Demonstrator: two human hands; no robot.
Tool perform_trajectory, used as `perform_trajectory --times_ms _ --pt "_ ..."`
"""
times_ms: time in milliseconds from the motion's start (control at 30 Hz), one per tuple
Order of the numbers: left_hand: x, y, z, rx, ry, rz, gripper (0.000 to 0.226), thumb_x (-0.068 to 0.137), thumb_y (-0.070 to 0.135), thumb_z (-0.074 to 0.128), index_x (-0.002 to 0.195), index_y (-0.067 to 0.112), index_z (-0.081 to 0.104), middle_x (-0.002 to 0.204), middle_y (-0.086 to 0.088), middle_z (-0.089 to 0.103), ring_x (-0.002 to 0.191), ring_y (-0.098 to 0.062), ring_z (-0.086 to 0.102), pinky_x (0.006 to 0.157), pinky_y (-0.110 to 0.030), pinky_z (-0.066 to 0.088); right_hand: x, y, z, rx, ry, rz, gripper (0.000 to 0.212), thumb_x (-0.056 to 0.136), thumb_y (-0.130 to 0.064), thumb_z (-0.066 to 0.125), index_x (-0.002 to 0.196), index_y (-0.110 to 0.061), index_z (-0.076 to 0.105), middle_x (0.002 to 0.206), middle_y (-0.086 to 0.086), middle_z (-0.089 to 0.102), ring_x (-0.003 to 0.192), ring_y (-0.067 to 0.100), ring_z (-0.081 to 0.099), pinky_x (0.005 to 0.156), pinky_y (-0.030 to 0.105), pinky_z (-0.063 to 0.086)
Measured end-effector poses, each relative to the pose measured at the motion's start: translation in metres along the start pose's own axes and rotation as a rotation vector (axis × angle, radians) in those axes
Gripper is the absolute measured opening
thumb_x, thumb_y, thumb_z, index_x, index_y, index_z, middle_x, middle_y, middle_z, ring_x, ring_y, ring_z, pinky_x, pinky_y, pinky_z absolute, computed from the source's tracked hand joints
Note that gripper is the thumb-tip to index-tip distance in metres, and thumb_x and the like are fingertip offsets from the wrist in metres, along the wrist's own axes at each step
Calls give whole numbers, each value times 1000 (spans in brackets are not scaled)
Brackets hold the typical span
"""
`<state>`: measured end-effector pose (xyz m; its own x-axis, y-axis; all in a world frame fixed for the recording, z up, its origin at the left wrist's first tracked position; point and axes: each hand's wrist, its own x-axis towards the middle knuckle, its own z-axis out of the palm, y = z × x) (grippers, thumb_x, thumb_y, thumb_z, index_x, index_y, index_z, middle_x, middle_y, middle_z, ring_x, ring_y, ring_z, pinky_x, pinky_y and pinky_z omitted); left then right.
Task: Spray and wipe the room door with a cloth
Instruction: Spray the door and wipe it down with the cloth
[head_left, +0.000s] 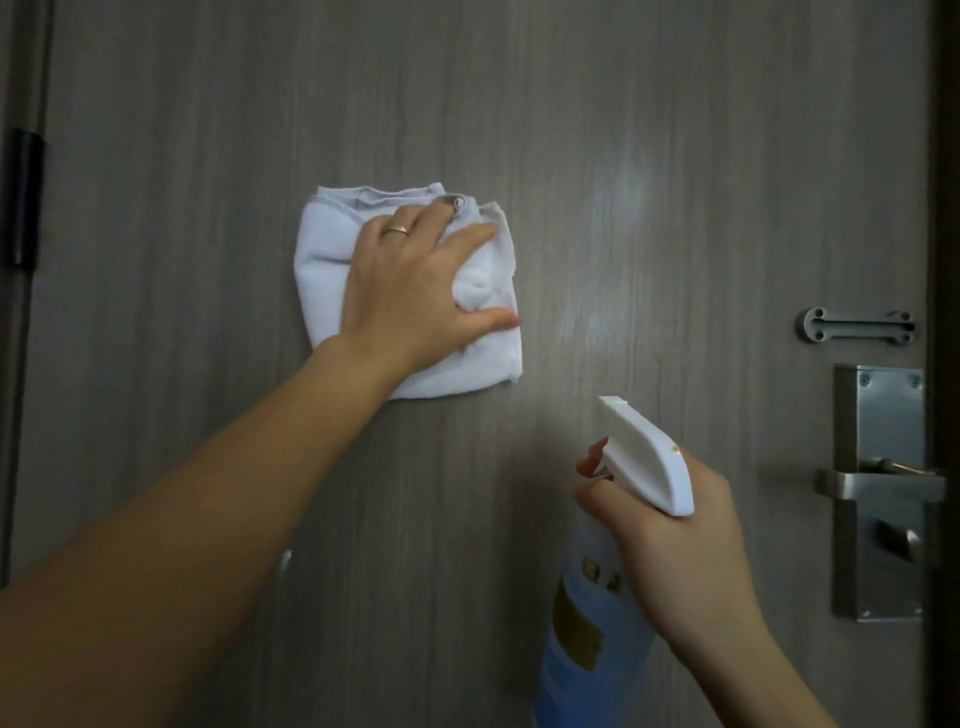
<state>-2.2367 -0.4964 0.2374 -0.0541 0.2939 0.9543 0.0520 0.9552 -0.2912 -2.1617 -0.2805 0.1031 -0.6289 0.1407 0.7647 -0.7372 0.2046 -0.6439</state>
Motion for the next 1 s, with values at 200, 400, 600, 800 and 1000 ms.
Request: perform_trajectory --times_ms 200,400,600,800,1000 --pt "-72 24 5 2 -24 82 89 70 88 51 133 26 63 133 -9 62 119 -28 54 102 -44 34 -11 16 -1 -15 -9 6 10 63 -14 71 70 -10 64 72 9 68 67 29 63 64 49 52" --pt "-114 29 11 -1 20 179 80 75 82 57 128 22 68 127 -8 66 121 -26 53 103 -45 36 -18 17 -5 -9 -31 46 13 59 -21 69 71 -16 66 71 4 69 66 22 65 65 49 55" --pt "-14 0 -1 27 40 -76 83 71 84 50 129 26 63 134 -11 59 124 -34 51 100 -49 35 -12 15 -17 -40 -13 26 14 61 -19 68 74 -15 66 73 3 68 67 22 64 66 49 54" --pt "-45 16 5 43 19 44 82 71 83 57 128 25 65 133 -11 60 114 -35 54 93 -45 37 -12 26 -37 -27 18 72 18 58 -21 67 74 -16 68 74 4 70 68 20 66 70 49 56" --pt "-129 56 22 18 -80 363 70 73 72 68 122 21 71 122 -10 68 115 -30 56 97 -47 42 -25 35 -49 -7 58 108 15 58 -19 65 71 -12 65 71 8 67 67 26 62 64 47 53"
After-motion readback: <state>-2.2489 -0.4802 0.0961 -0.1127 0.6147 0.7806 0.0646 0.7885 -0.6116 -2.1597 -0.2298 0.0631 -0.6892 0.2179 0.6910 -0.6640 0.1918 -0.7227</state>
